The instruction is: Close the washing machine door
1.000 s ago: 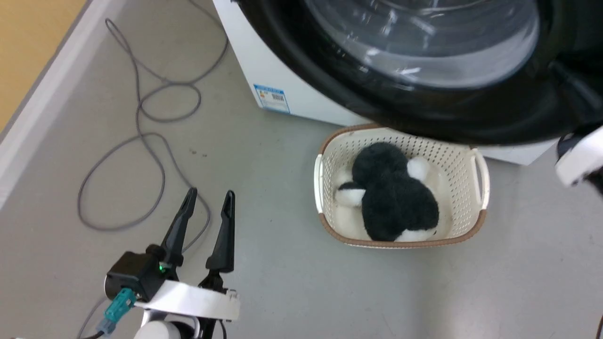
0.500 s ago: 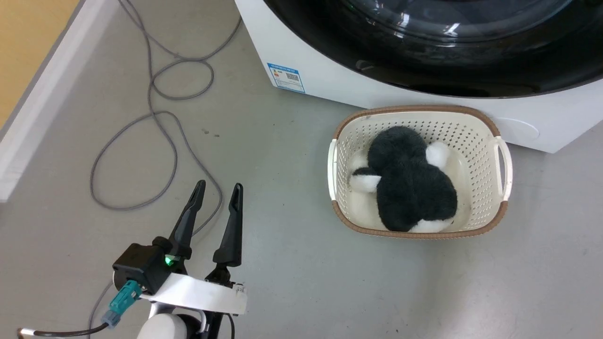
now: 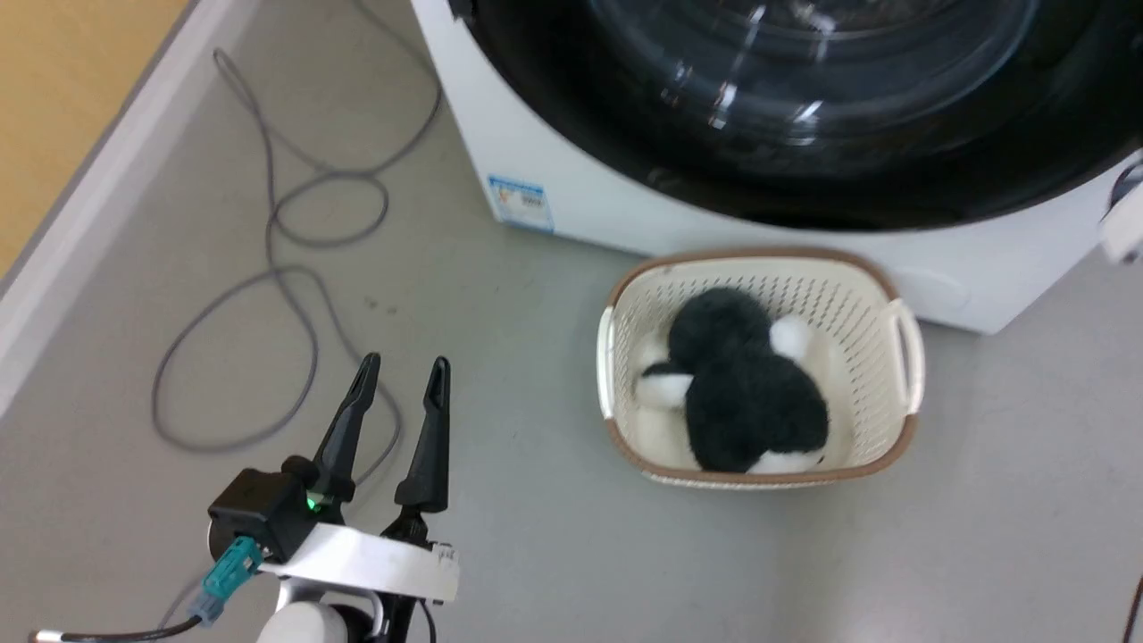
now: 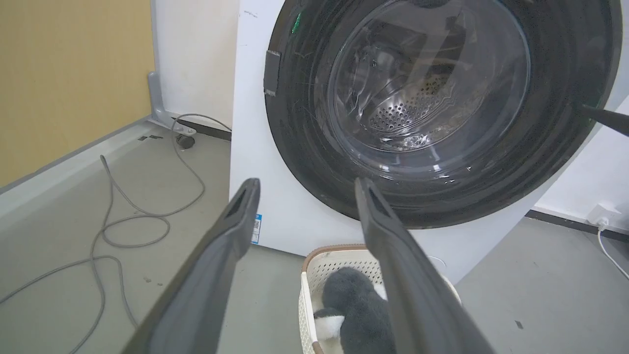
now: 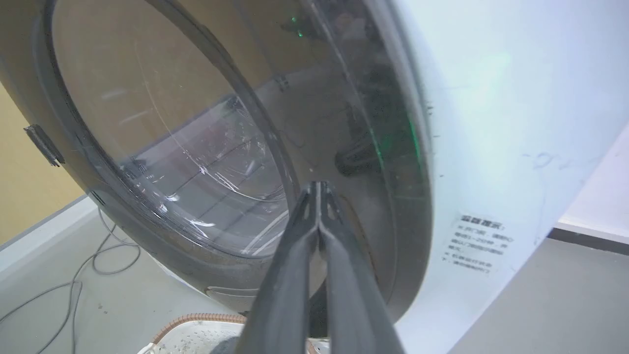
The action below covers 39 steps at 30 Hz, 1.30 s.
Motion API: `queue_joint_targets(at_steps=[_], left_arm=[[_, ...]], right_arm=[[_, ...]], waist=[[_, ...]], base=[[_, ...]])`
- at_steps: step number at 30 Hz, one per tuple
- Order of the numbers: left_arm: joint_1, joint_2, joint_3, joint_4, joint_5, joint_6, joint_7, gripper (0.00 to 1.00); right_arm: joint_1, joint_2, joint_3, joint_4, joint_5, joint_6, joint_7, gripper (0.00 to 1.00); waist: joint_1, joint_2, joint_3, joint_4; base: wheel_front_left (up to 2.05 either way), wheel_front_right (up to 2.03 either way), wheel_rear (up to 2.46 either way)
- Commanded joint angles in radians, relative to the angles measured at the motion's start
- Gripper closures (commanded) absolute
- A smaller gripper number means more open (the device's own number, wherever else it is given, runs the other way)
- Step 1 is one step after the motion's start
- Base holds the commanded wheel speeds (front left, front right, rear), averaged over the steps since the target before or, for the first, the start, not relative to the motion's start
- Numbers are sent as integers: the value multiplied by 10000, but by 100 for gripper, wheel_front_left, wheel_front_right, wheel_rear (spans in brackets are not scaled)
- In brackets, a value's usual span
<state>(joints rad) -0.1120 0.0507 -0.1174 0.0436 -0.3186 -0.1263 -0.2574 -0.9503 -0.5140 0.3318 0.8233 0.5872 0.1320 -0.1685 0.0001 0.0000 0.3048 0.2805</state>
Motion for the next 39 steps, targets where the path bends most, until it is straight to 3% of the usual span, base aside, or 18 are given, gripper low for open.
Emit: queue_joint_targets(at_steps=[1,9,16,25,33,34,35,39], left_arm=[[119,-4,29,28,29,-44,-43,0],[602,-4,404,115,184,-44,-43,0],[1071,-4,726,152,289,-44,-43,0],[1513,-5,772,264,419,-44,-43,0],[1868,-5,640,532,685,-44,-44,0],[1905,-5,639,546,742,-44,-44,0],[1936,-5,643,561,837,-40,-44,0],[2021,-5,691,567,1176,33,-44,0]], right_arm=[[261,52,72,-47,48,-13,-85,100],[2392,259,464,-1171,438,-13,-743,100],[4608,612,-426,-3185,-403,-13,-921,100],[7986,2143,-2980,-6372,-2655,-13,-931,100],[10086,3880,-4110,-7781,-4185,-13,-896,100],[10256,4007,-4177,-7871,-4317,-13,-897,59],[10409,4114,-4226,-7934,-4439,-13,-899,0],[10901,4338,-4141,-7935,-4678,-13,-905,0]], waist=[[-1,0,-398,-258],[-1,0,-1643,-985],[-1,0,-2392,-1639],[-1,0,-2896,-1982],[-1,0,-3146,-1997],[-1,0,-3160,-1993],[-1,0,-3172,-1991],[-1,0,-3216,-1965]], base=[[0,0,0],[0,0,0],[0,0,0],[0,0,0],[0,0,0],[0,0,0],[0,0,0],[0,0,0]])
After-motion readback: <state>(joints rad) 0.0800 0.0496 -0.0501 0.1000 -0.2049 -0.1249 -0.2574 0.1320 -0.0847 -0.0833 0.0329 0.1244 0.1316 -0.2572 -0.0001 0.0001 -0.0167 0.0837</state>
